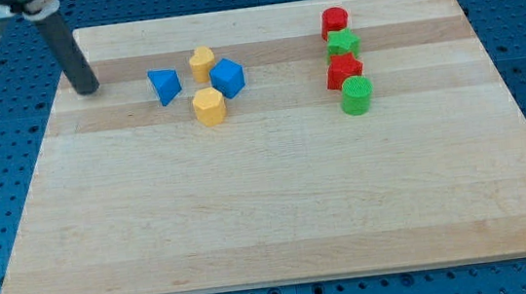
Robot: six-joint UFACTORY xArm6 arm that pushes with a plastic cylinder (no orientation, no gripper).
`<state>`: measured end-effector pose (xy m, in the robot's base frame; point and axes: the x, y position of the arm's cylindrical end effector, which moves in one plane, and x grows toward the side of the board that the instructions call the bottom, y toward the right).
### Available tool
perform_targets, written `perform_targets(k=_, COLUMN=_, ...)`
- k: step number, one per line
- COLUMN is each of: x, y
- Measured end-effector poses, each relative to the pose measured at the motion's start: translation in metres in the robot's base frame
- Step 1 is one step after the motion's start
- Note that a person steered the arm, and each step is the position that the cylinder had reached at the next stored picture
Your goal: Place the blue triangle and green circle to the either side of the blue cube
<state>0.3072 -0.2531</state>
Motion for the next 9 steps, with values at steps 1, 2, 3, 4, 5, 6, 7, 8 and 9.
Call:
perform_targets(k=1, x=-0.004, y=0.022)
perform_targets(k=2, x=0.02, y=0.028)
perform_targets(k=3, x=0.024, y=0.058)
perform_targets(k=4, x=0.03, y=0.091)
perform_targets(k=5, x=0.039, y=0.096)
perform_targets(k=6, x=0.04, y=0.098)
perform_targets(k=7, x=0.04, y=0.118)
perform_targets(k=8, x=0.041, y=0.116)
perform_targets(k=9, x=0.088, y=0.1)
